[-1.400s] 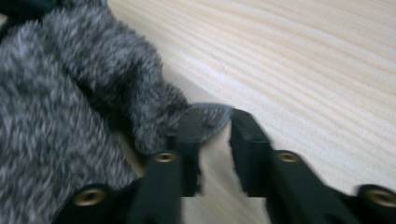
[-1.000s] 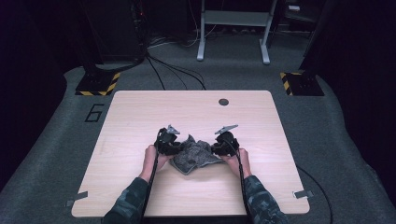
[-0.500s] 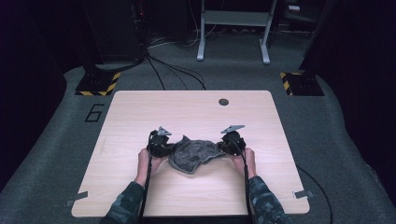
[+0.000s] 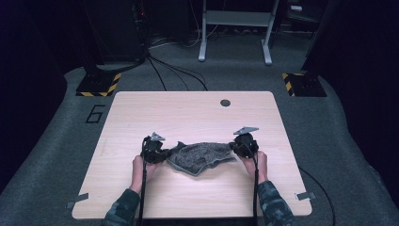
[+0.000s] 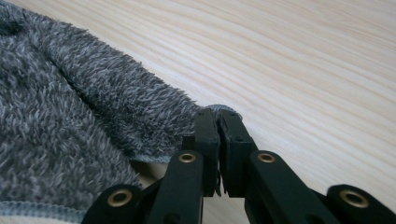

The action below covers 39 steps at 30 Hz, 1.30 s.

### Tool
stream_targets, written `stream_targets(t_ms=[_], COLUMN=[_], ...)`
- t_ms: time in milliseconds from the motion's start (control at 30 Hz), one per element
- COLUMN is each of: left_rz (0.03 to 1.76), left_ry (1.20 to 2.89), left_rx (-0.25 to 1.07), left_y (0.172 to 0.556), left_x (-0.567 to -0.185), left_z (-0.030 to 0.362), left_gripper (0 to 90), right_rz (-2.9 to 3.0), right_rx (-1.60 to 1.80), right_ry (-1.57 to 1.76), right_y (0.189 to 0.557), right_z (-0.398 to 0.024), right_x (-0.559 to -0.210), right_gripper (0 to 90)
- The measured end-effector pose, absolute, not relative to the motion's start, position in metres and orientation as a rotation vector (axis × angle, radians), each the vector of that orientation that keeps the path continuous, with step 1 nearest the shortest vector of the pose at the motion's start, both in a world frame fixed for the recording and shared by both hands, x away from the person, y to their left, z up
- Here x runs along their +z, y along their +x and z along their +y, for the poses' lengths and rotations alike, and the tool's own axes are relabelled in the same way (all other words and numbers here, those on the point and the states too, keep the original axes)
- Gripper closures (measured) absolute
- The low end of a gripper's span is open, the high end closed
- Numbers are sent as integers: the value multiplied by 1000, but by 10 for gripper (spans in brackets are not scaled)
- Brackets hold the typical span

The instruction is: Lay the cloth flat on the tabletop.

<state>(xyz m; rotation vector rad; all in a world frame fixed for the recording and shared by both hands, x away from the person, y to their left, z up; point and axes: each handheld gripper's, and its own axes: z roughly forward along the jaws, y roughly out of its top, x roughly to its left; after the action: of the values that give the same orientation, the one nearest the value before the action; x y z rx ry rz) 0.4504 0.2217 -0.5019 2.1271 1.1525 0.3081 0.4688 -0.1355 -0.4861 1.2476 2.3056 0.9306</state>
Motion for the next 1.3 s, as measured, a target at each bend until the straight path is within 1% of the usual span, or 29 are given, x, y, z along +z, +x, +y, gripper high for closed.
stream_targets(t_ms=[100, 133, 167, 200, 233, 267, 300, 333, 367, 400, 433, 467, 500, 567, 633, 667, 700, 733, 767, 833, 933, 967, 1000, 1033, 1067, 1100, 1133, 1233, 1300], left_rz=[1154, 1154, 1168, 1168, 1189, 1189, 1192, 1204, 1204, 1207, 1200, 1200, 1194, 1183, 1169, 1169, 1166, 1161, 1172, 1172, 1178, 1180, 1180, 1175, 1175, 1165, 1166, 1158, 1151], left_ry=[2124, 2124, 2125, 2125, 2126, 2126, 2124, 2109, 2109, 2093, 2087, 2087, 2074, 2060, 2068, 2068, 2074, 2098, 2131, 2162, 2185, 2203, 2203, 2220, 2220, 2231, 2232, 2225, 2223], left_rx=[325, 325, 308, 308, 311, 311, 308, 305, 305, 317, 313, 313, 318, 330, 338, 338, 343, 340, 318, 318, 317, 319, 319, 316, 316, 326, 326, 328, 344], left_y=[451, 451, 453, 453, 455, 455, 455, 455, 455, 455, 456, 456, 457, 459, 463, 463, 467, 473, 482, 490, 496, 498, 498, 500, 500, 500, 500, 498, 497], left_x=[-501, -501, -501, -501, -500, -500, -500, -498, -498, -498, -494, -494, -489, -483, -477, -477, -475, -475, -478, -483, -489, -494, -494, -498, -498, -500, -502, -505, -504], left_z=[222, 222, 221, 221, 219, 219, 219, 218, 218, 218, 218, 218, 216, 214, 212, 212, 210, 207, 203, 197, 192, 188, 188, 186, 186, 185, 185, 185, 187], left_gripper=[823, 803, 756, 722, 643, 587, 587, 499, 463, 463, 411, 395, 380, 360, 355, 354, 354, 352, 351, 363, 422, 465, 505, 565, 620, 620, 737, 842, 865], right_rz=[2278, 2278, 2269, 2269, 2273, 2273, 2275, 2278, 2278, 2268, 2280, 2280, 2291, 2299, 2327, 2339, 2339, 2407, 2417, 2454, 2496, 2490, 2490, 2489, 2489, 2500, 2499, 2468, 2443], right_rx=[930, 930, 958, 958, 961, 961, 968, 989, 989, 995, 1022, 1022, 1037, 1040, 1041, 1027, 1027, 969, 956, 889, 853, 856, 856, 869, 869, 869, 864, 893, 917], right_ry=[1277, 1277, 1317, 1317, 1331, 1331, 1336, 1349, 1349, 1370, 1380, 1380, 1368, 1364, 1338, 1330, 1330, 1339, 1342, 1343, 1364, 1366, 1366, 1366, 1366, 1349, 1329, 1304, 1301], right_y=[462, 462, 461, 461, 462, 462, 462, 462, 462, 461, 462, 462, 464, 467, 471, 474, 474, 485, 488, 494, 496, 496, 496, 495, 495, 494, 493, 490, 488], right_z=[-148, -148, -155, -155, -160, -160, -162, -165, -165, -165, -167, -167, -166, -162, -155, -152, -152, -141, -138, -130, -125, -125, -125, -124, -124, -124, -123, -127, -130], right_x=[-484, -484, -484, -484, -485, -485, -485, -484, -484, -483, -483, -483, -481, -478, -476, -475, -475, -480, -482, -489, -497, -498, -498, -498, -498, -497, -498, -496, -492], right_gripper=[871, 871, 845, 845, 766, 766, 729, 653, 653, 618, 582, 582, 551, 519, 510, 488, 488, 462, 466, 486, 596, 644, 644, 723, 723, 757, 816, 852, 856])
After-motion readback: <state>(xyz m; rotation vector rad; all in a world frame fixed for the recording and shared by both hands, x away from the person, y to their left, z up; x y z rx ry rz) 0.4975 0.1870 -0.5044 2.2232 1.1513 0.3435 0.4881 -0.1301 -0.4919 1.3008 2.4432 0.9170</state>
